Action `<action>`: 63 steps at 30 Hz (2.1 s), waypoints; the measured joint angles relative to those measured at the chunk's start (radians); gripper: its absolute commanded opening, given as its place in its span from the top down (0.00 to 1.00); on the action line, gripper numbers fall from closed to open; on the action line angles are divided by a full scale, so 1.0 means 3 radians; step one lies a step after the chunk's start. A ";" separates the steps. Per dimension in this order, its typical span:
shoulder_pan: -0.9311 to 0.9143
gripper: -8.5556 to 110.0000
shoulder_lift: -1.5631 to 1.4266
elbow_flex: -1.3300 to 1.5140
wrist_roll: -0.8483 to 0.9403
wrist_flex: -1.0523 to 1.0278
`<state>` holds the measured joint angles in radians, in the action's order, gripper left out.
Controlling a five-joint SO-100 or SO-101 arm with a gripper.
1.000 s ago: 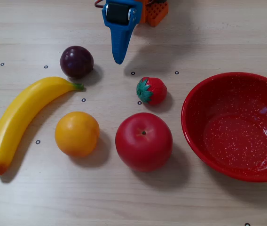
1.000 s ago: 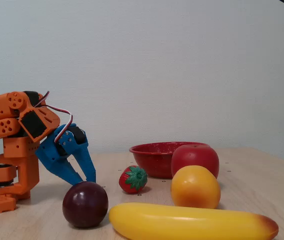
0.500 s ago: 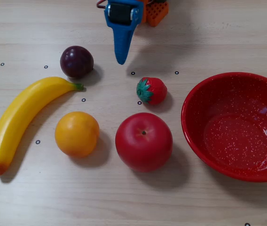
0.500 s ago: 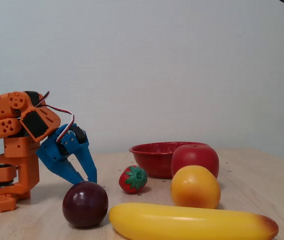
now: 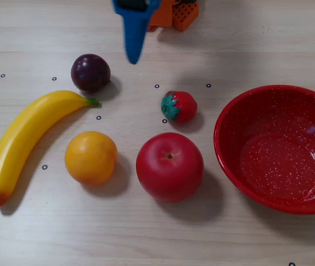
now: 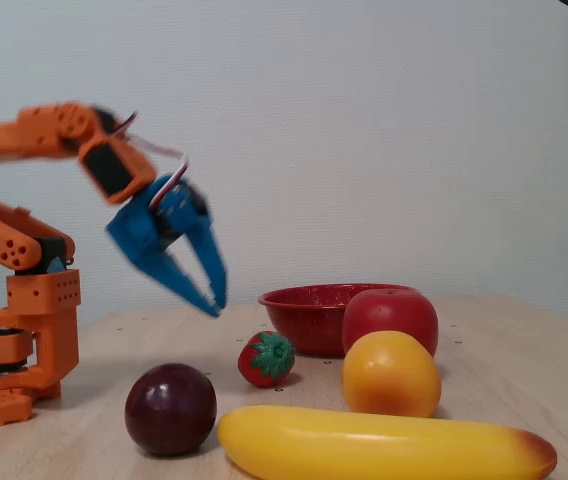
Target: Put the peach in the red bowl.
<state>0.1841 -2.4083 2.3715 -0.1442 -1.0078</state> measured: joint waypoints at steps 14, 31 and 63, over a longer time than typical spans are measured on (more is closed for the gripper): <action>0.0184 0.88 0.2843 -0.2971 -0.0215 -0.0813; 0.0368 0.54 0.4500 -0.4766 -0.0690 -0.2071; 0.0302 0.49 0.5410 -0.4893 -0.0854 -0.1411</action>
<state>0.2746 -0.7854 0.9035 -0.4004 -1.4312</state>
